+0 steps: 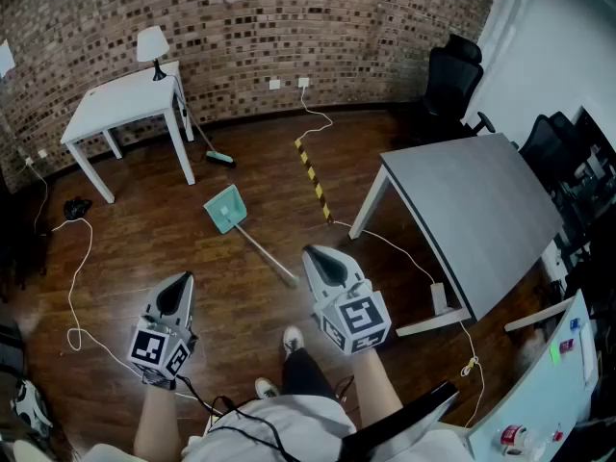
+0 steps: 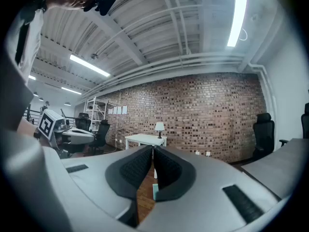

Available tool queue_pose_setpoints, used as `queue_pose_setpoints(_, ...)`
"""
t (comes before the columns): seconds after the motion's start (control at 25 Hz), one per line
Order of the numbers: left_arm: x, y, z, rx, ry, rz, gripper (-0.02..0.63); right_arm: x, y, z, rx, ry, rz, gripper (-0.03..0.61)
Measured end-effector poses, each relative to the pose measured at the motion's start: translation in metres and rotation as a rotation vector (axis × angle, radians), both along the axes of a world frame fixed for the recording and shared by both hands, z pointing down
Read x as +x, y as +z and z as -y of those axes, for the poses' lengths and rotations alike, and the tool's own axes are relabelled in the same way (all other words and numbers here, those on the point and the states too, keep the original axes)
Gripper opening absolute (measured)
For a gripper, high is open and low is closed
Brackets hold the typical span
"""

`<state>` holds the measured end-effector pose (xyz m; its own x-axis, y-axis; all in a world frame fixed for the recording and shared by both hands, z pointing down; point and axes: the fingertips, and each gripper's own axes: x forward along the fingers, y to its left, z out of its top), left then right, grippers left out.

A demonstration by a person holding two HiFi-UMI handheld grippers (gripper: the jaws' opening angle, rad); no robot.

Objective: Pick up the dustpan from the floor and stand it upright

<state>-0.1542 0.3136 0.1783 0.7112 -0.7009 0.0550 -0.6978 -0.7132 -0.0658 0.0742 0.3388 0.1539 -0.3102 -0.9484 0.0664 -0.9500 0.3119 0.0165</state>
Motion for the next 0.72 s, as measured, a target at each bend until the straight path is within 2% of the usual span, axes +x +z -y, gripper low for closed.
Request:
queue_pose_setpoints(0.24,0.018,0.03,0.054,-0.037,0.028,0.023,0.006,0.023,0.04,0.048,-0.043,0.037,0.0,0.026)
queue_pose_setpoints(0.44,0.051,0.036,0.114,-0.034,0.066,0.042,0.008,0.053,0.075,0.102,-0.09,0.059,0.038,0.026)
queue_pose_setpoints(0.56,0.073,0.034,0.161,-0.014,0.074,0.04,0.008,0.078,0.08,0.143,-0.093,0.077,0.037,0.026)
queue_pose_setpoints(0.72,0.098,0.017,0.229,0.009,0.036,0.025,0.009,0.114,0.071,0.203,-0.075,0.082,0.06,0.026)
